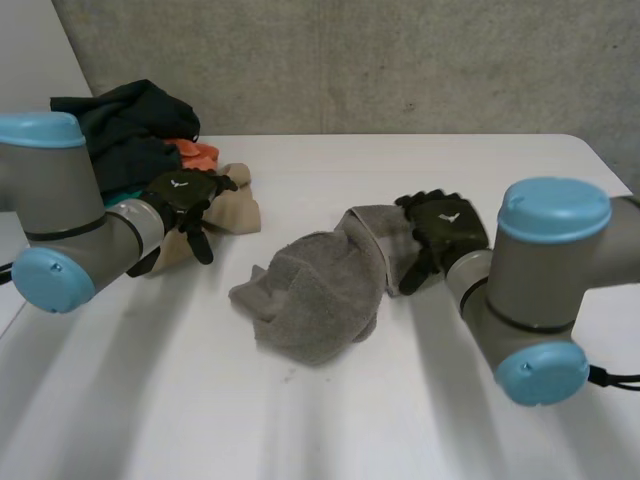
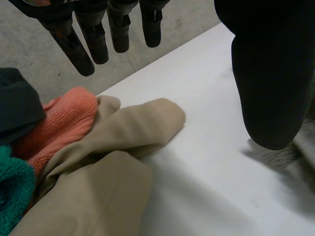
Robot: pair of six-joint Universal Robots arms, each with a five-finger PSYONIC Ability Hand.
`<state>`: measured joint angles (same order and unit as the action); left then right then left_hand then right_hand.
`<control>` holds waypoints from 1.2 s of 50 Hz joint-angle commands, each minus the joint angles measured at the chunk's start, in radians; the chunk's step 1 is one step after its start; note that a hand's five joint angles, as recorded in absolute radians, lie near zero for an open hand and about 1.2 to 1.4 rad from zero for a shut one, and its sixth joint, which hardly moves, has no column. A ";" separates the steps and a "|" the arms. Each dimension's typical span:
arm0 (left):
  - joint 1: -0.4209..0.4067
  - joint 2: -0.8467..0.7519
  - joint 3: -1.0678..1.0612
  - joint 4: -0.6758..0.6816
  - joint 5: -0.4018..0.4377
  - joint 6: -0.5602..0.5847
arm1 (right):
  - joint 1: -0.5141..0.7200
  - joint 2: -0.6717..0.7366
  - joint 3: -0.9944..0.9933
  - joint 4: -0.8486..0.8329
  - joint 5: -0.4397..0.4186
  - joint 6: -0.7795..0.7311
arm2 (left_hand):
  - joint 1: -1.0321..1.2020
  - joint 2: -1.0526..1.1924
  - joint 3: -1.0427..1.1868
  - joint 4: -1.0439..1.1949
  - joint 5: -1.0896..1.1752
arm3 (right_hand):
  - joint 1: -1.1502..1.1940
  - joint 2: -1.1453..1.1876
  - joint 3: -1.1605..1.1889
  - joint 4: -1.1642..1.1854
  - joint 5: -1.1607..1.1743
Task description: Fold the laundry.
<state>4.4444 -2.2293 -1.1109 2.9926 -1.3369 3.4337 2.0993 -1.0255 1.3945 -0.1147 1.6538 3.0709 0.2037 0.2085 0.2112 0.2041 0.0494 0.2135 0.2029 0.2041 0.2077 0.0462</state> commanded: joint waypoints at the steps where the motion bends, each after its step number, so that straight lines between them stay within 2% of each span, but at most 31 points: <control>1: -0.065 0.062 -0.013 -0.150 -0.056 -0.040 | -0.051 0.054 -0.150 0.182 0.038 0.159 | 0.168 0.163 0.160 0.168 0.148 | -0.028 -0.017 -0.018 -0.022 -0.035; 5: -0.144 0.057 -0.030 -0.201 -0.145 -0.129 | -0.053 0.157 -0.285 0.294 0.026 0.250 | 0.186 0.181 0.178 0.185 0.166 | 0.037 0.048 0.046 0.043 0.030; 12: -0.241 -0.018 0.003 -0.189 -0.306 -0.205 | -0.027 0.298 -0.434 0.363 0.026 0.232 | 0.198 0.193 0.190 0.197 0.177 | 0.157 0.168 0.167 0.163 0.150; 16: -0.267 -0.073 0.048 -0.199 -0.337 -0.209 | -0.013 0.344 -0.465 0.359 0.027 0.213 | 0.206 0.202 0.199 0.206 0.186 | 0.164 0.174 0.173 0.169 0.156; 22: -0.286 -0.121 0.098 -0.227 -0.340 -0.209 | 0.007 0.390 -0.486 0.296 0.031 0.163 | 0.259 0.254 0.251 0.259 0.239 | 0.213 0.224 0.223 0.219 0.206; 26: -0.293 -0.139 0.121 -0.238 -0.335 -0.208 | 0.007 0.410 -0.488 0.230 0.027 0.117 | 0.470 0.465 0.463 0.470 0.450 | 0.392 0.403 0.401 0.398 0.385; 28: -0.300 -0.153 0.131 -0.238 -0.341 -0.206 | 0.007 0.420 -0.489 0.190 0.029 0.097 | 0.620 0.615 0.612 0.619 0.600 | 0.586 0.596 0.595 0.591 0.578; 30: -0.303 -0.161 0.140 -0.239 -0.343 -0.208 | 0.004 0.417 -0.486 0.173 0.032 0.089 | 0.848 0.843 0.840 0.848 0.828 | 0.942 0.953 0.952 0.948 0.935; 31: -0.306 -0.164 0.148 -0.242 -0.350 -0.208 | -0.001 0.407 -0.477 0.161 0.037 0.085 | 1.128 1.124 1.121 1.128 1.108 | 1.180 1.191 1.190 1.186 1.173; 32: -0.306 -0.161 0.151 -0.242 -0.357 -0.208 | -0.004 0.397 -0.470 0.159 0.041 0.086 | 1.192 1.187 1.184 1.191 1.172 | 1.183 1.193 1.192 1.189 1.176; 38: -0.284 -0.104 0.190 -0.242 -0.423 -0.205 | -0.048 0.246 -0.399 0.155 0.043 0.069 | 1.193 1.188 1.185 1.192 1.172 | 1.183 1.193 1.192 1.189 1.176; 41: -0.251 -0.046 0.217 -0.247 -0.438 -0.203 | -0.105 0.159 -0.373 0.164 0.005 0.029 | 1.193 1.188 1.185 1.192 1.172 | 1.183 1.193 1.192 1.189 1.176; 45: -0.200 0.019 0.232 -0.248 -0.413 -0.182 | -0.195 0.068 -0.353 0.237 -0.103 -0.050 | 1.193 1.188 1.185 1.192 1.172 | 1.183 1.193 1.192 1.189 1.176; 46: -0.186 0.039 0.232 -0.248 -0.391 -0.162 | -0.226 0.044 -0.356 0.298 -0.153 -0.095 | 1.193 1.188 1.185 1.192 1.172 | 1.183 1.193 1.192 1.189 1.176; 50: -0.172 0.050 0.220 -0.257 -0.325 -0.081 | -0.286 0.001 -0.377 0.481 -0.259 -0.240 | 1.193 1.188 1.185 1.192 1.172 | 1.183 1.193 1.192 1.189 1.176; 54: -0.174 0.016 0.221 -0.256 -0.283 -0.009 | -0.309 -0.010 -0.388 0.613 -0.322 -0.357 | 1.193 1.188 1.185 1.192 1.172 | 1.183 1.193 1.192 1.189 1.176; 57: -0.178 -0.022 0.261 -0.245 -0.281 0.025 | -0.309 0.001 -0.394 0.610 -0.335 -0.382 | 1.193 1.188 1.185 1.192 1.172 | 1.183 1.193 1.192 1.189 1.176; 60: -0.185 -0.081 0.368 -0.192 -0.307 0.062 | -0.303 0.047 -0.430 0.477 -0.319 -0.385 | 1.193 1.188 1.185 1.192 1.172 | 1.183 1.193 1.192 1.189 1.176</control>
<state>4.2727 -2.2146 -0.8710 2.7419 -1.6296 3.4218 1.7893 -1.0335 1.0060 0.4638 1.3354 2.7270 1.1558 1.1913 1.1810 1.1914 0.9783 1.1134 1.1748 1.1812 1.1894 1.0007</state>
